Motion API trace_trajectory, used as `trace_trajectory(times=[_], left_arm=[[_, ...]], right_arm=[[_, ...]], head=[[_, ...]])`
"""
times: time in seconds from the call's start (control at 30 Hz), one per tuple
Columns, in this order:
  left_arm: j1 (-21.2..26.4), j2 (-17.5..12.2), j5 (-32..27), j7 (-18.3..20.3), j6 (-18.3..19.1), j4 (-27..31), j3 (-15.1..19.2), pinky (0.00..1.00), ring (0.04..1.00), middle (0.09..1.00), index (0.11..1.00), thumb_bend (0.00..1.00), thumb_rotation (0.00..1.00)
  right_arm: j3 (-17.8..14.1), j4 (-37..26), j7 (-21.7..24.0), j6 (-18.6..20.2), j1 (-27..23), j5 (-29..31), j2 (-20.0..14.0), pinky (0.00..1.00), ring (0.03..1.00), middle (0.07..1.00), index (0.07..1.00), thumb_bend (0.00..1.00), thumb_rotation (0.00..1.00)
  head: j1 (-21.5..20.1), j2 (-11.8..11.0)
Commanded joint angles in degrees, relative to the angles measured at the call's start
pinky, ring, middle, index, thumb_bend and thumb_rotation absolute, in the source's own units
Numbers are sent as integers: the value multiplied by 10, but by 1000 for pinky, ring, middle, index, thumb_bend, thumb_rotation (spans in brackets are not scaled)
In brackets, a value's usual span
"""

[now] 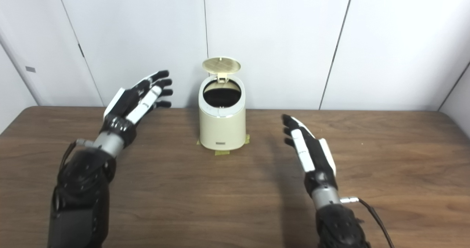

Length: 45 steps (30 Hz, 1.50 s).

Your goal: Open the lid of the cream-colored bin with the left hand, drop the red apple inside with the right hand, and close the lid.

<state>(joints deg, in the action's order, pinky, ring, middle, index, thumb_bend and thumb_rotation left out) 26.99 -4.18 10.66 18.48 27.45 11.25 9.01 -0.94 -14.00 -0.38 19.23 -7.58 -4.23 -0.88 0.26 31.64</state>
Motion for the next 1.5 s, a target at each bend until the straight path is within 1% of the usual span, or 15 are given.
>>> trace_trajectory(times=[0.0, 0.13, 0.33, 0.43, 0.53, 0.77, 0.9, 1.03, 1.07, 1.1, 1.13, 1.17, 1.27, 1.4, 1.47], left_arm=[[53, -2, 6, -10, -5, -12, -8, 728, 823, 858, 873, 347, 610], [102, -2, -2, -13, -6, -59, -20, 771, 850, 878, 872, 361, 620], [169, -9, 4, -18, -6, -114, -51, 847, 889, 903, 884, 416, 684], [192, -20, 11, -15, -6, -136, -73, 891, 910, 923, 908, 411, 792], [210, -32, 6, -15, -15, -164, -94, 938, 931, 936, 923, 404, 847], [252, -49, 14, -30, -57, -237, -132, 952, 955, 931, 904, 376, 846], [268, -54, 24, -44, -73, -264, -149, 977, 968, 933, 892, 348, 904], [277, -65, 59, -58, -107, -284, -185, 983, 975, 938, 886, 379, 926], [278, -69, 72, -61, -117, -286, -196, 969, 969, 935, 883, 377, 886], [279, -72, 81, -63, -124, -288, -205, 935, 951, 925, 879, 384, 854], [281, -82, 113, -67, -127, -284, -228, 918, 943, 920, 877, 387, 838], [281, -91, 146, -70, -127, -279, -250, 845, 907, 903, 874, 428, 864], [282, -109, 203, -72, -136, -268, -290, 775, 863, 872, 872, 459, 845], [279, -121, 241, -73, -152, -259, -310, 758, 843, 855, 858, 480, 797], [277, -128, 267, -73, -162, -253, -323, 799, 857, 849, 835, 483, 802]], right_arm=[[-1, -25, -1, -19, -8, 7, 2, 892, 907, 910, 882, 522, 985], [3, -21, -4, -42, 9, 5, 5, 909, 916, 922, 899, 520, 1000], [13, -10, -11, -63, 22, -9, 8, 893, 936, 964, 956, 609, 1000], [14, -9, -9, -62, 25, -5, 10, 901, 949, 976, 967, 611, 1000], [13, -9, -5, -57, 25, 3, 13, 908, 956, 982, 970, 609, 1000], [17, -12, 3, -45, 25, 6, 6, 924, 947, 971, 962, 593, 1000], [20, -14, 9, -38, 24, 5, -2, 922, 940, 959, 953, 593, 1000], [21, -15, 12, -33, 23, 8, -6, 908, 930, 946, 946, 587, 1000], [21, -14, 12, -31, 23, 8, -7, 897, 925, 941, 944, 584, 1000], [21, -15, 13, -30, 22, 9, -8, 884, 921, 937, 942, 578, 1000], [20, -14, 14, -29, 22, 11, -8, 876, 918, 935, 942, 575, 1000], [20, -13, 15, -28, 22, 13, -9, 862, 915, 932, 942, 574, 1000], [19, -12, 17, -23, 22, 15, -10, 829, 904, 924, 941, 573, 1000], [22, -10, 21, -16, 22, 11, -14, 798, 888, 912, 939, 571, 1000], [24, -10, 20, -7, 21, 4, -16, 787, 880, 901, 937, 572, 1000]], head=[[1, 0], [0, 0], [0, 0], [0, -2], [-1, -2], [-1, -2], [-1, -2], [1, -2], [1, -2], [1, -2], [1, -1], [1, -2], [0, -1], [0, 0], [1, 1]])
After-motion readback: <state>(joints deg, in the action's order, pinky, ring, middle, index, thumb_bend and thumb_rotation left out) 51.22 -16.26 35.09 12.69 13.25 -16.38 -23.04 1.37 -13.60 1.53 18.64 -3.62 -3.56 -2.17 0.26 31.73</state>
